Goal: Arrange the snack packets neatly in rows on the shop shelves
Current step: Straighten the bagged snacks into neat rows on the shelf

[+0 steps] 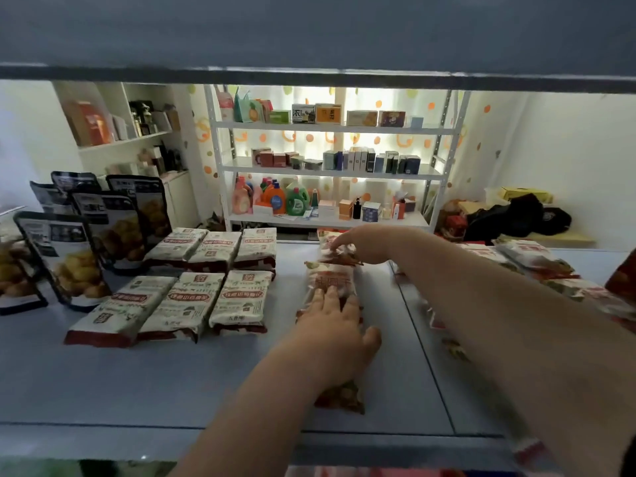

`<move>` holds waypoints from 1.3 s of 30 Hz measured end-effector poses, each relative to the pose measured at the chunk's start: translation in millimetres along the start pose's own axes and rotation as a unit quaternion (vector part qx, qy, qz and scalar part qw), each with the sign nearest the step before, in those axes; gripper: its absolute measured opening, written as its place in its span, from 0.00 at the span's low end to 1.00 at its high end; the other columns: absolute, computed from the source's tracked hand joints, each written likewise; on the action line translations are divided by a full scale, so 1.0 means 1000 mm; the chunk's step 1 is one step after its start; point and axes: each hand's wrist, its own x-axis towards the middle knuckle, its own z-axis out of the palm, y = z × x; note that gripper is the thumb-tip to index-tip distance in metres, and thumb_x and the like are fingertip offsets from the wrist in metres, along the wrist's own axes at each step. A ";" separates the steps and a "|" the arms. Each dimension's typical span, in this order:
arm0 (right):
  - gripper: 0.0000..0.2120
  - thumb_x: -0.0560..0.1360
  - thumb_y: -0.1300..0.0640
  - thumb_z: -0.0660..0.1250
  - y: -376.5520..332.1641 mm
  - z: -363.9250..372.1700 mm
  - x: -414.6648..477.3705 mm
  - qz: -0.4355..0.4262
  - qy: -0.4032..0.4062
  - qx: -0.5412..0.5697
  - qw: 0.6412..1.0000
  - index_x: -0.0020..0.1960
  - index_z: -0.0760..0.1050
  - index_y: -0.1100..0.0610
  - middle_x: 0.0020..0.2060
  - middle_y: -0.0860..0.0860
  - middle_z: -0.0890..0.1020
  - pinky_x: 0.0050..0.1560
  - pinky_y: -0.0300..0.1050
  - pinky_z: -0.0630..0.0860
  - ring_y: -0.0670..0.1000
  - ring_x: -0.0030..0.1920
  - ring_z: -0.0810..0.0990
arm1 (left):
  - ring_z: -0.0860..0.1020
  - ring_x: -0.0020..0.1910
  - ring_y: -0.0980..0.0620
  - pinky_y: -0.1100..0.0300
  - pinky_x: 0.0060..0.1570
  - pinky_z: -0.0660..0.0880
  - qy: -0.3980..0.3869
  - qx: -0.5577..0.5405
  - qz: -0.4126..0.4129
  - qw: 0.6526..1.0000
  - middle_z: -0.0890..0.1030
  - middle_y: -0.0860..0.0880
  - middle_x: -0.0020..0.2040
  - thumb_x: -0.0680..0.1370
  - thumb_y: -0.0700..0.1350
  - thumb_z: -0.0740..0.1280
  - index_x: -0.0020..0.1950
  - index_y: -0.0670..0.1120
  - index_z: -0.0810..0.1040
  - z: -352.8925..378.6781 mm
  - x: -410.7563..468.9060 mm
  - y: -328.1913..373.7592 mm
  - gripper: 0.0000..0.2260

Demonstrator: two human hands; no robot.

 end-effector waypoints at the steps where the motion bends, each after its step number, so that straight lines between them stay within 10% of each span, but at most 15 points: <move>1: 0.29 0.79 0.66 0.57 0.006 0.000 -0.003 0.001 -0.005 0.001 1.000 0.74 0.66 0.42 0.65 0.54 0.76 0.49 0.43 0.76 0.53 0.53 0.77 | 0.39 0.78 0.43 0.47 0.74 0.42 0.000 -0.005 0.000 1.000 0.39 0.44 0.80 0.80 0.63 0.48 0.80 0.52 0.43 0.002 0.000 0.005 0.33; 4: 0.33 0.76 0.69 0.55 0.024 -0.001 -0.011 -0.006 -0.018 0.032 0.999 0.73 0.68 0.41 0.68 0.51 0.73 0.32 0.29 0.69 0.46 0.45 0.75 | 0.42 0.79 0.44 0.47 0.75 0.42 0.028 -0.012 0.013 0.999 0.43 0.45 0.81 0.79 0.64 0.49 0.80 0.54 0.43 0.004 0.001 0.012 0.33; 10: 0.30 0.78 0.63 0.57 0.039 0.004 -0.011 -0.018 -0.019 0.040 0.999 0.74 0.65 0.38 0.71 0.52 0.70 0.64 0.52 0.72 0.55 0.64 0.73 | 0.41 0.79 0.49 0.52 0.74 0.42 0.040 -0.017 0.001 0.999 0.43 0.50 0.81 0.78 0.66 0.48 0.79 0.59 0.44 0.002 0.006 0.001 0.32; 22: 0.24 0.81 0.59 0.60 0.036 0.009 -0.016 -0.060 0.029 0.057 0.996 0.71 0.69 0.38 0.69 0.50 0.71 0.64 0.51 0.71 0.53 0.64 0.72 | 0.39 0.78 0.48 0.50 0.75 0.42 0.043 -0.025 -0.001 0.999 0.42 0.50 0.81 0.77 0.68 0.49 0.80 0.59 0.45 0.015 0.004 0.023 0.33; 26: 0.19 0.79 0.52 0.65 0.024 0.002 -0.038 -0.122 0.107 0.108 0.981 0.70 0.73 0.43 0.67 0.48 0.74 0.66 0.48 0.68 0.48 0.64 0.72 | 0.56 0.76 0.53 0.54 0.73 0.59 0.128 -0.072 0.063 0.987 0.55 0.56 0.79 0.75 0.69 0.50 0.77 0.61 0.56 0.005 -0.014 0.021 0.31; 30: 0.19 0.78 0.41 0.63 0.006 0.009 -0.058 -0.160 0.042 0.048 0.985 0.68 0.75 0.43 0.61 0.45 0.78 0.56 0.44 0.71 0.44 0.54 0.74 | 0.73 0.53 0.63 0.61 0.50 0.74 0.201 -0.094 0.132 0.966 0.70 0.65 0.60 0.74 0.65 0.56 0.60 0.62 0.71 -0.002 -0.046 0.000 0.18; 39: 0.23 0.77 0.38 0.62 0.004 0.020 -0.078 -0.083 0.032 0.053 0.995 0.70 0.72 0.43 0.64 0.47 0.77 0.56 0.45 0.68 0.49 0.60 0.74 | 0.69 0.56 0.64 0.67 0.52 0.68 0.187 -0.097 0.181 0.961 0.70 0.66 0.57 0.72 0.63 0.58 0.58 0.61 0.75 0.017 -0.049 -0.012 0.18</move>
